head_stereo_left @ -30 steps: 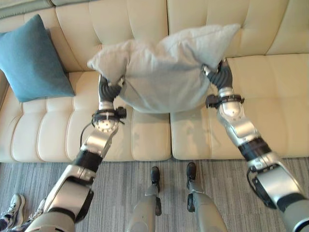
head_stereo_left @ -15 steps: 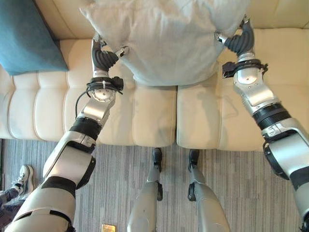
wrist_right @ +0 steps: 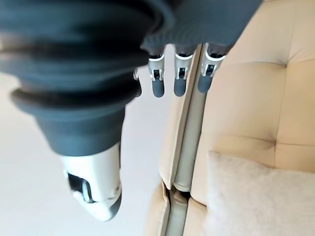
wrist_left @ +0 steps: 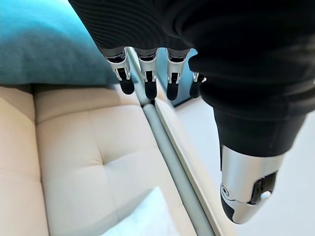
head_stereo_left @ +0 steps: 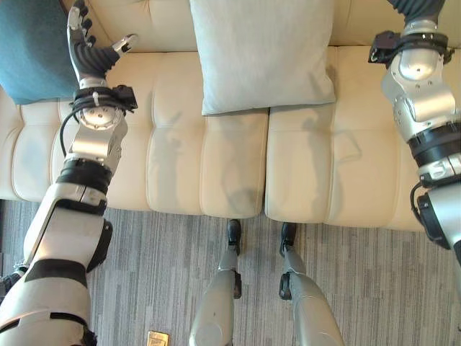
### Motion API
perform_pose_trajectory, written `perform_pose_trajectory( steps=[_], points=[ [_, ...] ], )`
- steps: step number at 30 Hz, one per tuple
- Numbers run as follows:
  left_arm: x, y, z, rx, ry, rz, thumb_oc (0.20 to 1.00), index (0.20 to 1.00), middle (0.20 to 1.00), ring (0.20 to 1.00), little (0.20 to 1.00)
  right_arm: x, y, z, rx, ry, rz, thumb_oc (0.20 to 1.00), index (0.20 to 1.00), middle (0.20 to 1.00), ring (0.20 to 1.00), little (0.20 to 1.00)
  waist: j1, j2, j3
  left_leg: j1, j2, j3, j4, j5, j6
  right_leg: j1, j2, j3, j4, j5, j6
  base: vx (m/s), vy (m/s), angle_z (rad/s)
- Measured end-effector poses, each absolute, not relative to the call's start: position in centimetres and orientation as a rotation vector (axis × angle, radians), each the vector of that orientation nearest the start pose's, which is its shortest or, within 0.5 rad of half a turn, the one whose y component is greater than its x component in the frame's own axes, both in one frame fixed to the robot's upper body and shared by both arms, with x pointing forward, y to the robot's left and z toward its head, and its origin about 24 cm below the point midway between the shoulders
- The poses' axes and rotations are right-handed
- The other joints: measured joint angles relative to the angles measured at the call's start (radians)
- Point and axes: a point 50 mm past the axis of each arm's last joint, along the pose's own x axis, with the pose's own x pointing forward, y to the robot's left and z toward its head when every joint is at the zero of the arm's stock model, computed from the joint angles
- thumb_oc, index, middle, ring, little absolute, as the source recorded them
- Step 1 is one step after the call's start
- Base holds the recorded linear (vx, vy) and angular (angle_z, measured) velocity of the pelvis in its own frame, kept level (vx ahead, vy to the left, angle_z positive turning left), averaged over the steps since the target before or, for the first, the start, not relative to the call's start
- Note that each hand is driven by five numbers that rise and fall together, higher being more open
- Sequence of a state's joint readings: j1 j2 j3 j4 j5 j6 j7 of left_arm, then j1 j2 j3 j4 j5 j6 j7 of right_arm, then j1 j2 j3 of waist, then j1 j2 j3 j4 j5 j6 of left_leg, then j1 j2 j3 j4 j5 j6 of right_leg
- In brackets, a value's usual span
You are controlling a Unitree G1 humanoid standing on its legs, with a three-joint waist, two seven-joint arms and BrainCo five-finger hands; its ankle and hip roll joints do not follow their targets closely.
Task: Pick up all the scattered cushions and arrange them neatly on the sofa.
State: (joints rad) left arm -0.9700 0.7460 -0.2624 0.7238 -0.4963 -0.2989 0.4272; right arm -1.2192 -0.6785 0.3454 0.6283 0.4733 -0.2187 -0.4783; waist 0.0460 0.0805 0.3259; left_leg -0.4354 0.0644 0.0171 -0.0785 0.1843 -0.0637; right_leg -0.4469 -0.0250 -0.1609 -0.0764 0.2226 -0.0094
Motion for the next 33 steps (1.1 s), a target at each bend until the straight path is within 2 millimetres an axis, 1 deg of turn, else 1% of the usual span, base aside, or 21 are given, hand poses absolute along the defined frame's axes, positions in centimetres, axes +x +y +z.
perform_pose_trajectory(
  steps=[2, 3, 4, 6, 8, 12, 13, 14, 15, 16, 17, 18, 21, 24, 25, 27, 28, 29, 31, 32, 33],
  points=[
    [35.2, 27.3, 24.4, 0.188, -0.600, 0.405, 1.000, 1.000, 1.000, 1.000, 1.000, 35.7, -21.7, 31.7, -0.112, -0.794, -0.304, 1.000, 1.000, 1.000, 1.000, 1.000, -0.005, -0.006, 0.002, 0.022, -0.002, 0.000, -0.001, 0.000, 0.000, 0.023, -0.002, 0.004, 0.000, -0.004, 0.005, 0.07, 0.029, 0.02],
    [34.6, 27.2, 22.4, 0.237, -0.566, 0.372, 1.000, 1.000, 1.000, 1.000, 1.000, 35.3, -22.4, 29.4, -0.141, -0.755, -0.298, 1.000, 1.000, 1.000, 1.000, 1.000, -0.007, -0.009, 0.002, 0.040, -0.003, 0.001, -0.001, 0.000, 0.000, 0.040, -0.003, 0.005, 0.000, -0.004, 0.005, 0.11, 0.048, 0.00],
    [34.2, 27.3, 21.3, 0.260, -0.534, 0.356, 1.000, 1.000, 1.000, 1.000, 1.000, 35.1, -22.8, 28.0, -0.146, -0.720, -0.289, 1.000, 1.000, 1.000, 1.000, 1.000, -0.013, -0.013, 0.001, 0.047, -0.005, 0.001, -0.001, -0.002, -0.001, 0.047, -0.002, 0.006, 0.000, -0.011, 0.014, 0.13, 0.063, -0.03],
    [30.9, 27.4, 16.0, 0.281, -0.440, 0.286, 1.000, 1.000, 1.000, 1.000, 1.000, 31.8, -23.8, 21.0, -0.138, -0.625, -0.246, 1.000, 1.000, 1.000, 1.000, 1.000, -0.017, -0.032, 0.000, 0.110, -0.003, 0.019, -0.001, -0.022, 0.002, 0.102, -0.002, 0.030, -0.001, -0.022, 0.026, 0.07, 0.042, -0.17],
    [28.3, 28.5, 10.2, 0.324, -0.215, 0.267, 1.000, 1.000, 1.000, 1.000, 1.000, 29.9, -25.3, 14.9, -0.219, -0.404, -0.221, 1.000, 1.000, 1.000, 1.000, 1.000, -0.021, -0.048, -0.011, 0.169, -0.006, 0.028, -0.002, -0.050, 0.000, 0.153, -0.009, 0.050, -0.003, -0.056, 0.046, 0.07, 0.046, -0.28],
    [25.3, 29.3, 5.8, 0.312, -0.056, 0.271, 1.000, 1.000, 1.000, 1.000, 1.000, 27.1, -27.2, 10.6, -0.208, -0.274, -0.268, 1.000, 1.000, 1.000, 1.000, 1.000, -0.054, -0.071, -0.026, 0.193, -0.011, 0.048, -0.002, -0.059, -0.004, 0.173, -0.014, 0.057, -0.003, -0.055, 0.048, 0.08, 0.064, -0.08],
    [22.4, 29.2, 1.5, 0.244, 0.103, 0.298, 1.000, 1.000, 1.000, 1.000, 1.000, 24.1, -27.6, 5.6, -0.187, -0.097, -0.283, 1.000, 1.000, 1.000, 1.000, 1.000, -0.067, -0.085, -0.051, 0.235, -0.014, 0.053, -0.002, -0.074, -0.001, 0.208, -0.013, 0.073, 0.000, -0.065, 0.052, 0.04, 0.034, -0.22],
    [21.0, 29.2, -0.3, 0.234, 0.190, 0.295, 1.000, 1.000, 1.000, 1.000, 1.000, 23.0, -27.5, 3.5, -0.200, 0.006, -0.262, 1.000, 1.000, 1.000, 1.000, 1.000, -0.067, -0.092, -0.064, 0.253, -0.014, 0.058, -0.002, -0.080, 0.002, 0.222, -0.013, 0.081, -0.002, -0.068, 0.050, 0.02, 0.048, -0.42],
    [18.3, 29.2, -3.4, 0.229, 0.351, 0.290, 1.000, 1.000, 1.000, 1.000, 1.000, 20.6, -27.7, -0.2, -0.230, 0.193, -0.221, 1.000, 1.000, 1.000, 1.000, 1.000, -0.071, -0.102, -0.086, 0.284, -0.012, 0.080, -0.007, -0.092, 0.013, 0.244, -0.014, 0.094, -0.003, -0.072, 0.050, 0.01, 0.053, -0.37],
    [17.0, 29.2, -4.7, 0.224, 0.421, 0.289, 1.000, 1.000, 1.000, 1.000, 1.000, 19.4, -28.0, -1.7, -0.248, 0.271, -0.215, 1.000, 1.000, 1.000, 1.000, 1.000, -0.076, -0.108, -0.095, 0.296, -0.015, 0.088, -0.007, -0.094, 0.014, 0.253, -0.016, 0.103, -0.003, -0.073, 0.050, 0.01, 0.072, -0.34],
    [15.4, 29.1, -6.4, 0.200, 0.507, 0.292, 1.000, 1.000, 1.000, 1.000, 1.000, 17.5, -28.5, -4.2, -0.309, 0.415, -0.195, 1.000, 1.000, 1.000, 1.000, 1.000, -0.086, -0.114, -0.112, 0.323, -0.017, 0.100, -0.006, -0.098, 0.019, 0.277, -0.020, 0.107, -0.003, -0.071, 0.054, -0.02, 0.064, -0.15],
    [14.7, 29.0, -7.2, 0.192, 0.552, 0.296, 1.000, 1.000, 1.000, 1.000, 1.000, 16.3, -28.7, -5.6, -0.329, 0.499, -0.188, 1.000, 1.000, 1.000, 1.000, 1.000, -0.089, -0.117, -0.126, 0.338, -0.018, 0.102, -0.008, -0.101, 0.023, 0.291, -0.021, 0.109, -0.004, -0.074, 0.058, -0.01, 0.067, -0.08],
    [12.7, 29.0, -8.9, 0.211, 0.661, 0.290, 1.000, 1.000, 1.000, 1.000, 1.000, 13.6, -28.7, -7.9, -0.362, 0.644, -0.165, 1.000, 1.000, 1.000, 1.000, 1.000, -0.090, -0.119, -0.194, 0.355, -0.023, 0.105, -0.009, -0.114, 0.034, 0.307, -0.027, 0.111, -0.004, -0.080, 0.062, -0.03, 0.044, -0.03],
    [12.2, 29.0, -9.3, 0.223, 0.692, 0.288, 1.000, 1.000, 1.000, 1.000, 1.000, 12.6, -28.4, -8.9, -0.387, 0.707, -0.136, 1.000, 1.000, 1.000, 1.000, 1.000, -0.098, -0.130, -0.223, 0.372, -0.041, 0.109, -0.001, -0.111, 0.035, 0.315, -0.034, 0.115, 0.002, -0.061, 0.072, -0.21, 0.062, -0.14],
    [11.9, 28.9, -9.7, 0.251, 0.717, 0.268, 1.000, 1.000, 1.000, 1.000, 1.000, 12.7, -27.9, -9.4, -0.417, 0.734, -0.090, 1.000, 1.000, 1.000, 1.000, 1.000, -0.087, -0.135, -0.237, 0.369, -0.042, 0.133, -0.008, -0.112, 0.051, 0.301, -0.043, 0.140, 0.002, -0.064, 0.097, -0.35, 0.011, -0.34],
    [12.1, 29.0, -9.6, 0.255, 0.714, 0.273, 1.000, 1.000, 1.000, 1.000, 1.000, 13.0, -27.6, -9.4, -0.417, 0.727, -0.085, 1.000, 1.000, 1.000, 1.000, 1.000, -0.091, -0.155, -0.233, 0.358, -0.064, 0.154, 0.003, -0.100, 0.058, 0.283, -0.058, 0.137, 0.001, -0.057, 0.117, -0.50, 0.006, -0.31],
    [12.8, 29.1, -9.2, 0.266, 0.687, 0.279, 1.000, 1.000, 1.000, 1.000, 1.000, 13.8, -27.2, -9.3, -0.416, 0.707, -0.078, 1.000, 1.000, 1.000, 1.000, 1.000, -0.087, -0.139, -0.219, 0.314, -0.048, 0.163, 0.029, -0.070, 0.094, 0.243, -0.071, 0.132, 0.022, -0.092, 0.215, -0.62, -0.085, -0.13],
    [14.6, 29.2, -8.2, 0.278, 0.623, 0.277, 1.000, 1.000, 1.000, 1.000, 1.000, 15.3, -26.6, -8.9, -0.415, 0.668, -0.057, 1.000, 1.000, 1.000, 1.000, 1.000, -0.076, -0.096, -0.183, 0.253, 0.015, 0.148, 0.038, -0.020, 0.111, 0.137, -0.029, 0.104, 0.407, -0.250, 0.197, -0.49, -0.085, 0.10],
    [16.0, 29.5, -7.2, 0.298, 0.577, 0.273, 1.000, 1.000, 1.000, 1.000, 1.000, 14.7, -26.3, -9.5, -0.404, 0.695, -0.056, 1.000, 1.000, 1.000, 1.000, 1.000, -0.052, -0.103, -0.182, 0.216, 0.019, 0.094, 0.077, -0.006, 0.110, 0.136, -0.006, 0.139, 0.779, -0.350, 0.185, -0.32, -0.121, 0.51],
    [16.3, 29.9, -6.5, 0.320, 0.544, 0.280, 1.000, 1.000, 1.000, 1.000, 1.000, 14.5, -26.3, -9.5, -0.403, 0.699, -0.056, 1.000, 1.000, 1.000, 1.000, 1.000, -0.035, -0.107, -0.184, 0.208, 0.028, 0.076, 0.059, -0.005, 0.107, 0.224, 0.014, 0.138, 0.799, -0.370, 0.184, -0.44, -0.285, 0.25],
    [16.1, 30.5, -6.3, 0.340, 0.544, 0.313, 1.000, 1.000, 1.000, 1.000, 1.000, 16.8, -26.2, -8.3, -0.410, 0.614, -0.069, 1.000, 1.000, 1.000, 1.000, 1.000, 0.019, -0.123, -0.177, 0.173, 0.031, 0.081, 0.043, 0.027, 0.068, 0.323, 0.020, 0.123, 0.582, -0.494, 0.118, -0.35, -0.237, -0.07]
  ],
)
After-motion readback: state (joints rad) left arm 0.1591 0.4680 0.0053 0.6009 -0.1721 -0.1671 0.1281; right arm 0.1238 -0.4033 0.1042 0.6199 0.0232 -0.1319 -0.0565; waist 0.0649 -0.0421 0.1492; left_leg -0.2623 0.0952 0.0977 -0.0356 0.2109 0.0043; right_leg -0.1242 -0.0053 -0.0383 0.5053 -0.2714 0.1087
